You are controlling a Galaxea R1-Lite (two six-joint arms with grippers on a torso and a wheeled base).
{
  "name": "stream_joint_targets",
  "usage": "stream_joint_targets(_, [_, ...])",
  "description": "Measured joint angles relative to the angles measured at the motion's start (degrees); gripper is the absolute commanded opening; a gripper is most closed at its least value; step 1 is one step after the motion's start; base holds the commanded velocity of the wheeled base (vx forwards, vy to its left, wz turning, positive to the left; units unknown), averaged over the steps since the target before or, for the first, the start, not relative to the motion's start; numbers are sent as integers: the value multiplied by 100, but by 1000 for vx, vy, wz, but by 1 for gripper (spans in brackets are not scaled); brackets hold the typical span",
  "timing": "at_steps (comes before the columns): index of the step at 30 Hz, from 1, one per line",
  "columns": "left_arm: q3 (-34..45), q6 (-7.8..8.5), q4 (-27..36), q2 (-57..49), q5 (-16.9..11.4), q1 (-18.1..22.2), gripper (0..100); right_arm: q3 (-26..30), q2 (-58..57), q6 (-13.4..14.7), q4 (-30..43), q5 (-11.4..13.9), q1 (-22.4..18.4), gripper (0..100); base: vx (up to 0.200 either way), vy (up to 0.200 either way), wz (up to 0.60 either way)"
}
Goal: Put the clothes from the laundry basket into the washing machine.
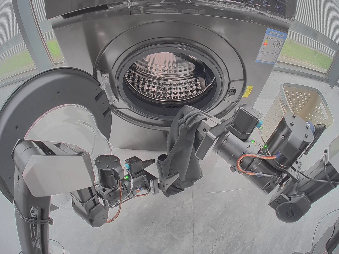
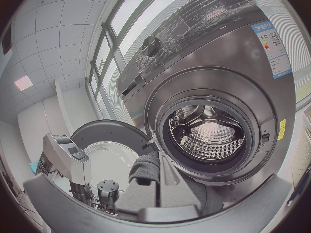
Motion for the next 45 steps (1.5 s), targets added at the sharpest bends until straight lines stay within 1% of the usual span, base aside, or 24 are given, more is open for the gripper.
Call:
stream_joint_targets(4, [-171,-5,2,99,-4,-30,100,2,2,4,-2,2,2,0,0,0,0])
stream_joint_targets(5, [-218,-2,5,132,-1,-37,0,5,2,1,-6,0,2,0,0,0,0])
stream_joint_targets(14, [-386,13,-6,238,27,-66,0,35,-2,6,-9,0,2,0,0,0,0])
stream_joint_targets(20, [-216,11,-6,-5,68,-72,0,121,-20,6,-30,0,-76,0,0,0,0])
stream_joint_targets(25, [96,13,-6,-521,152,-44,0,243,-30,9,-39,2,-233,0,0,0,0])
stream_joint_targets(31, [678,2,-2,-1434,306,77,0,574,-44,44,-172,33,-494,0,0,0,0])
stream_joint_targets(37, [1253,-29,2,-2443,347,319,0,1207,-72,110,-424,84,-699,0,0,0,0])
stream_joint_targets(41, [1456,-44,2,-2972,352,430,0,1613,-88,134,-482,115,-869,0,0,0,0])
stream_joint_targets(45, [1504,-51,5,-3228,363,474,0,1615,-88,151,-510,117,-1037,0,0,0,0])
